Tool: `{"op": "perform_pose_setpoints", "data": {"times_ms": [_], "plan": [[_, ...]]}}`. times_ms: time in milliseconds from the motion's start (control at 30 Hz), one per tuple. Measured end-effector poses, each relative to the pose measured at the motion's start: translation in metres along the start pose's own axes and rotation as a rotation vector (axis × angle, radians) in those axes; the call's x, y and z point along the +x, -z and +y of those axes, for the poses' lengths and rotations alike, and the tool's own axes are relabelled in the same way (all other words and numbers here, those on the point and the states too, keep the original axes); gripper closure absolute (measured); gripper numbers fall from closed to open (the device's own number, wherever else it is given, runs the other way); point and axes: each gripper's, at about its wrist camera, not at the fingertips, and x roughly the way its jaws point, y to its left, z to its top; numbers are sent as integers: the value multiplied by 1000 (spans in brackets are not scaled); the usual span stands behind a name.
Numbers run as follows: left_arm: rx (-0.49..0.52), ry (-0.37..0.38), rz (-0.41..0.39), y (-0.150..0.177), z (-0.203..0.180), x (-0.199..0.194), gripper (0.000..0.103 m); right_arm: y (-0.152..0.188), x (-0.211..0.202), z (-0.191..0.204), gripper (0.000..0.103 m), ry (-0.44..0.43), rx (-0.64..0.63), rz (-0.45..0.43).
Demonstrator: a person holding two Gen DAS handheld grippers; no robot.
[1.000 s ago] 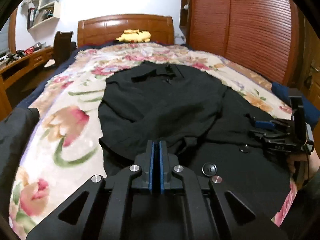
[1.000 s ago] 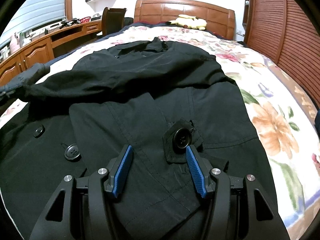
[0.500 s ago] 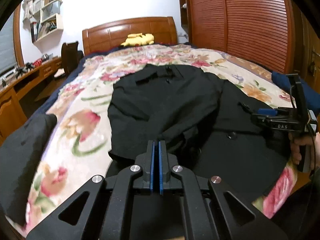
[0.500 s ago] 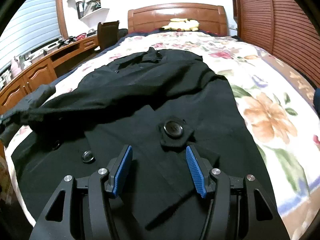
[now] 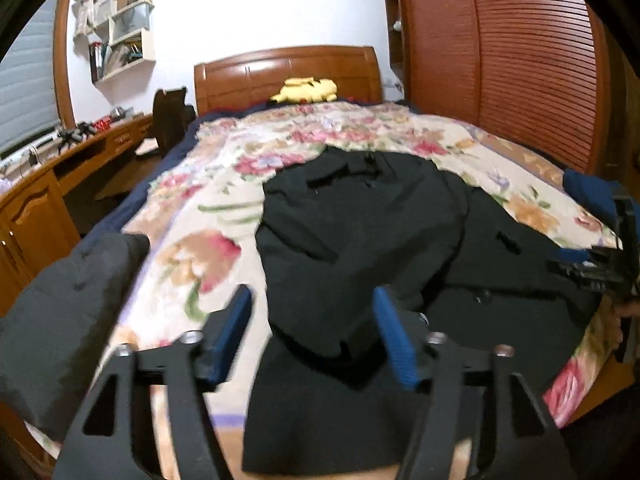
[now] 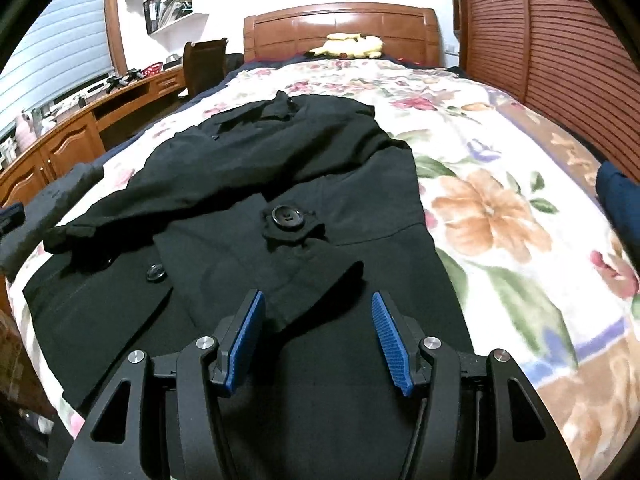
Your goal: Fold large clothes
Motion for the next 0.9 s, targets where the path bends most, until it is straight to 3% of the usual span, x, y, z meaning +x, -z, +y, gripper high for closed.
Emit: {"op": "perform_pose_setpoints", "data": {"times_ms": [233, 633, 900], "plan": [[5, -4, 62, -8, 0, 38, 25, 6, -5, 6, 45, -14, -35, -4], [13, -19, 299, 45, 5, 99, 25, 3, -14, 12, 45, -33, -58, -8], [-21, -3, 303, 55, 17, 88, 25, -3, -7, 18, 45, -48, -59, -1]]}}
